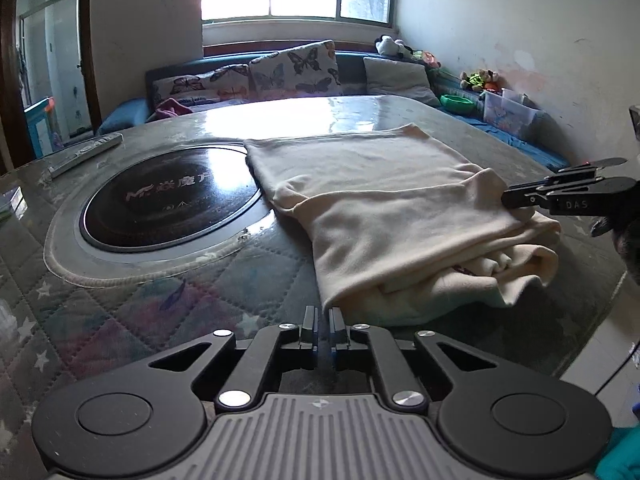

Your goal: Fold clothes

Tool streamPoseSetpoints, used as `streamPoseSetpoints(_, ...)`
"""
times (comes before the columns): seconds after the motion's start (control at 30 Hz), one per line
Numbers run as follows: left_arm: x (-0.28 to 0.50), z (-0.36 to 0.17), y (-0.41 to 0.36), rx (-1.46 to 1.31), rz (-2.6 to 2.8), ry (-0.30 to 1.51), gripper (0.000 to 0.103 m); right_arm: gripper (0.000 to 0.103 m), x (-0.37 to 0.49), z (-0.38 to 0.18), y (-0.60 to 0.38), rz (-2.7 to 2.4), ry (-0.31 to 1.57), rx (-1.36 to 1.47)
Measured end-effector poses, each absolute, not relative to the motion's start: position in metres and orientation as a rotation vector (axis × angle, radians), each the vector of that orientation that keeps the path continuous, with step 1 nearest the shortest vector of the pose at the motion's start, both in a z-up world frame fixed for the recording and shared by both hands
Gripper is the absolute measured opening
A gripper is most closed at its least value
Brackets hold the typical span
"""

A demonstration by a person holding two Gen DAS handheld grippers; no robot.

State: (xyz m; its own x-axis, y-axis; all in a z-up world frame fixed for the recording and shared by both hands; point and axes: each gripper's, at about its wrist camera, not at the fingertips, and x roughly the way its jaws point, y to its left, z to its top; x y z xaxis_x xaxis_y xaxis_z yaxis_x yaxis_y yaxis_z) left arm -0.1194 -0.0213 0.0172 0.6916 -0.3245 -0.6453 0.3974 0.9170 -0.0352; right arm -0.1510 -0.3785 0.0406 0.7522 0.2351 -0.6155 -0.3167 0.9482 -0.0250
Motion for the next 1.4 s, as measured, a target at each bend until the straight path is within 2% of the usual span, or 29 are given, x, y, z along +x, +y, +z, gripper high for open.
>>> streamPoseSetpoints(0.33, -0.088, 0.046, -0.029, 0.038, -0.462, 0.638, 0.007, 0.01, -0.146, 0.053, -0.375, 0.327, 0.591, -0.104)
streamPoseSetpoints(0.73, -0.03, 0.017, -0.057, -0.026, -0.446, 0.702, 0.009, 0.01, -0.122, 0.031, -0.365, 0.335, 0.625, -0.109)
streamPoseSetpoints(1.4, -0.042, 0.025, -0.054, 0.04, -0.432, 0.67, 0.01, 0.011, -0.146, 0.036, -0.365, 0.402, 0.631, -0.18)
